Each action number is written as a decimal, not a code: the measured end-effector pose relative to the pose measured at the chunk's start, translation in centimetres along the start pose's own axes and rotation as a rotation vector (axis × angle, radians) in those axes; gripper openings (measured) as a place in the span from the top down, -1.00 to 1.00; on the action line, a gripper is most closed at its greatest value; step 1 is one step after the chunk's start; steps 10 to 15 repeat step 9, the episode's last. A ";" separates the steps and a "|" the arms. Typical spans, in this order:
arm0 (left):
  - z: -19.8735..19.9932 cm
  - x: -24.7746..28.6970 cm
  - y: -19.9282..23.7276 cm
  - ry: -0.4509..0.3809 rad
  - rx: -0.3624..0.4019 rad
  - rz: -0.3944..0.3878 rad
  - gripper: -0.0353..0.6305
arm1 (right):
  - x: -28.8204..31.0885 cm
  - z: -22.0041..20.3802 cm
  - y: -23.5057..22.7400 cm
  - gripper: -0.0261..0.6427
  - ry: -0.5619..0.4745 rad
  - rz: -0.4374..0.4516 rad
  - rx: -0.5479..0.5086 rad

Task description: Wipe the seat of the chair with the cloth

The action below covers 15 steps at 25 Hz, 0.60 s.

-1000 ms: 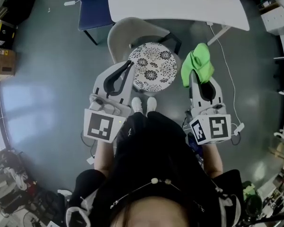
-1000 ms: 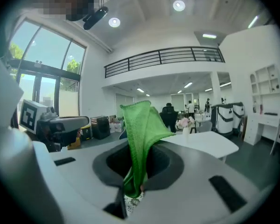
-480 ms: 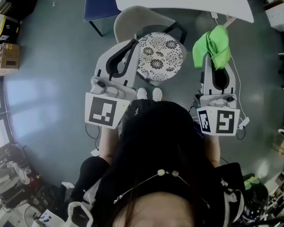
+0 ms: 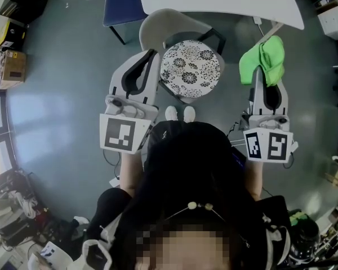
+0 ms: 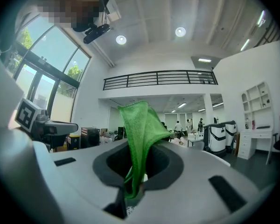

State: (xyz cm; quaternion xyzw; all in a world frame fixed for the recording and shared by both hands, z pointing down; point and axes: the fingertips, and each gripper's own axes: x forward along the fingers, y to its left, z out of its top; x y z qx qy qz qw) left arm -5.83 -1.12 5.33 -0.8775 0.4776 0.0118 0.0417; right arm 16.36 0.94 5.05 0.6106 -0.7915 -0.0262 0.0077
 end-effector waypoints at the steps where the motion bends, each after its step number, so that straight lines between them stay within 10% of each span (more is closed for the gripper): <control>1: 0.0 -0.1 0.0 0.001 -0.004 0.003 0.84 | -0.1 -0.1 -0.3 0.79 0.002 -0.006 0.014; 15: -0.4 0.0 0.7 -0.007 0.001 0.004 0.84 | -0.1 -0.6 -1.1 0.79 0.014 -0.035 0.019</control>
